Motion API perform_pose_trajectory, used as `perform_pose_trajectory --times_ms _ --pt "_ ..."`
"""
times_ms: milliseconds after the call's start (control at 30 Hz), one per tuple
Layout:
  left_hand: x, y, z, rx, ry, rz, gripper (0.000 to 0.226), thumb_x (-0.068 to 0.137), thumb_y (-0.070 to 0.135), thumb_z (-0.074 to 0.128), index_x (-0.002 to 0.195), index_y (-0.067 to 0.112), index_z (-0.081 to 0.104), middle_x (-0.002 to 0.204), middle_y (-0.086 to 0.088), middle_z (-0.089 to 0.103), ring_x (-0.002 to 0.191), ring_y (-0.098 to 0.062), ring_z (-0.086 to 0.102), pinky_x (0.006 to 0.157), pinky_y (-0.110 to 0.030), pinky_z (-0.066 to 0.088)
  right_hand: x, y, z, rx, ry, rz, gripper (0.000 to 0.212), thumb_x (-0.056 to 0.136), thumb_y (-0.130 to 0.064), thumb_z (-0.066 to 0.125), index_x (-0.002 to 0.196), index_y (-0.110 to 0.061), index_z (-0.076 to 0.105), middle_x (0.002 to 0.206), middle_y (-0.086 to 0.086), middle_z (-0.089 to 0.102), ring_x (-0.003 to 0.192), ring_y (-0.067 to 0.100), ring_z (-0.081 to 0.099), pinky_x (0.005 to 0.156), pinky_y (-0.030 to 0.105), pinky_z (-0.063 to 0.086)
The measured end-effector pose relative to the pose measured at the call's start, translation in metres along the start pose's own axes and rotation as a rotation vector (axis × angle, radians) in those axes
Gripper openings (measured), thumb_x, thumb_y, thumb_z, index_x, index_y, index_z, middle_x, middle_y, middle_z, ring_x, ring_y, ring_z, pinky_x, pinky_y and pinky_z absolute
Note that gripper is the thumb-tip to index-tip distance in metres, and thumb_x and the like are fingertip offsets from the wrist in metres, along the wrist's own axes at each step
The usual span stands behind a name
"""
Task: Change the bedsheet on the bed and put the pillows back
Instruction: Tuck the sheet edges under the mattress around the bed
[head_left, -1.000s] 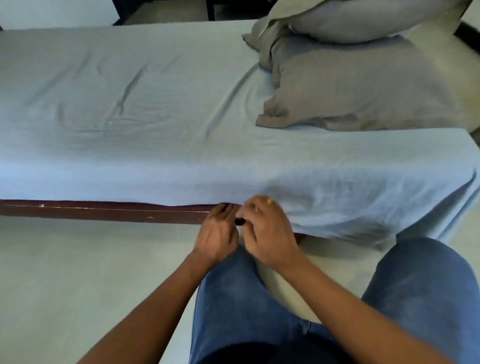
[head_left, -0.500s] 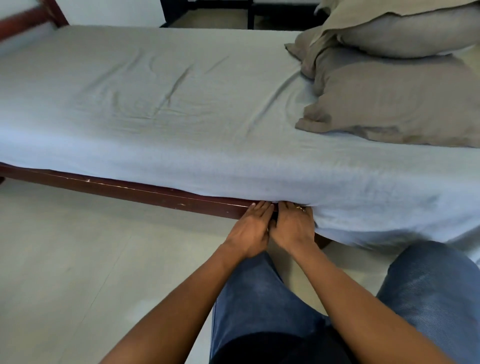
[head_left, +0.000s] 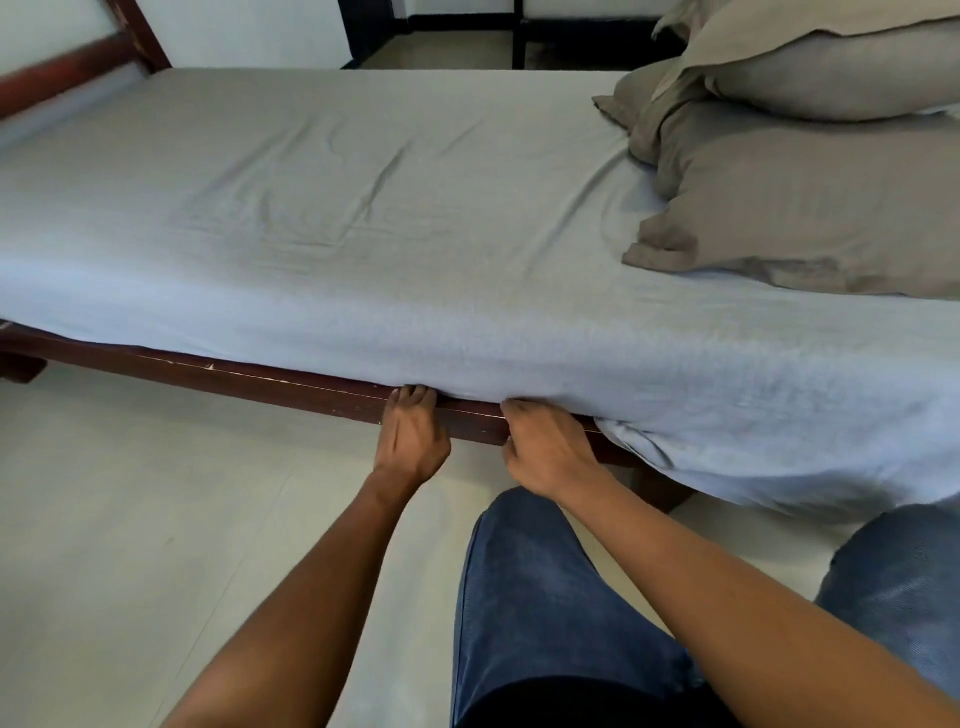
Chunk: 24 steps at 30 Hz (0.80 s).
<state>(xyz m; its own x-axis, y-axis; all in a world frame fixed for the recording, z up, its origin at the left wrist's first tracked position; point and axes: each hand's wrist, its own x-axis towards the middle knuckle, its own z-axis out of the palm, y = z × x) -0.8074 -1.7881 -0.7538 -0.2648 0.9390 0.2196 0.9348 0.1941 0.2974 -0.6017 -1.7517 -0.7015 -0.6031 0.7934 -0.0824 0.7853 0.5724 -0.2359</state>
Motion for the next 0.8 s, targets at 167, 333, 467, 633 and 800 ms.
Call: perform_pose_trajectory --times_ms 167,333,467,633,800 --pt "-0.007 -0.007 0.017 0.117 -0.179 0.001 0.066 0.087 0.019 0.059 0.150 0.010 0.041 0.155 -0.007 0.042 0.147 -0.030 0.034 0.124 -0.051 0.022 -0.003 -0.008 0.012 -0.046 -0.069 0.006 0.067 0.093 -0.024 0.055 0.154 -0.006 0.034 0.157 0.011 0.043 0.142 0.026 0.043 0.120 0.039 0.032" --pt "-0.022 0.036 -0.004 0.023 0.041 0.085 0.011 0.078 0.006 0.056 0.074 0.013 0.064 0.068 -0.010 0.066 0.057 -0.032 0.063 0.049 -0.029 0.043 -0.064 0.034 0.016 -0.096 0.055 0.259 0.074 0.088 -0.036 0.052 0.152 -0.001 0.040 0.157 0.017 0.043 0.144 0.031 0.042 0.123 0.045 0.028" --pt "-0.031 0.107 0.017 -0.188 -0.112 0.426 0.029 0.074 0.010 0.058 0.098 0.011 0.074 0.089 -0.009 0.072 0.077 -0.030 0.066 0.066 -0.036 0.055 -0.070 0.089 0.020 -0.200 0.004 0.337 0.082 0.081 -0.030 0.059 0.153 -0.002 0.034 0.151 0.017 0.046 0.140 0.034 0.043 0.124 0.049 0.023" --pt "-0.018 0.177 0.035 -0.258 -0.223 0.543 0.051 0.071 0.016 0.040 0.110 0.003 0.070 0.103 -0.014 0.071 0.087 -0.035 0.068 0.074 -0.040 0.058 -0.071 0.097 0.015 -0.074 0.054 0.281 0.074 0.078 -0.028 0.052 0.149 -0.008 0.044 0.146 0.010 0.053 0.137 0.030 0.048 0.125 0.044 0.021" --pt "-0.011 0.195 0.048 -0.161 -0.172 0.618 0.061 0.071 0.027 0.031 0.114 0.006 0.069 0.101 -0.007 0.074 0.098 -0.031 0.056 0.090 -0.041 0.048 -0.105 0.102 0.017 -0.032 0.181 0.281 0.067 0.083 -0.024 0.044 0.148 -0.004 0.047 0.150 0.012 0.052 0.143 0.028 0.046 0.122 0.044 0.031"
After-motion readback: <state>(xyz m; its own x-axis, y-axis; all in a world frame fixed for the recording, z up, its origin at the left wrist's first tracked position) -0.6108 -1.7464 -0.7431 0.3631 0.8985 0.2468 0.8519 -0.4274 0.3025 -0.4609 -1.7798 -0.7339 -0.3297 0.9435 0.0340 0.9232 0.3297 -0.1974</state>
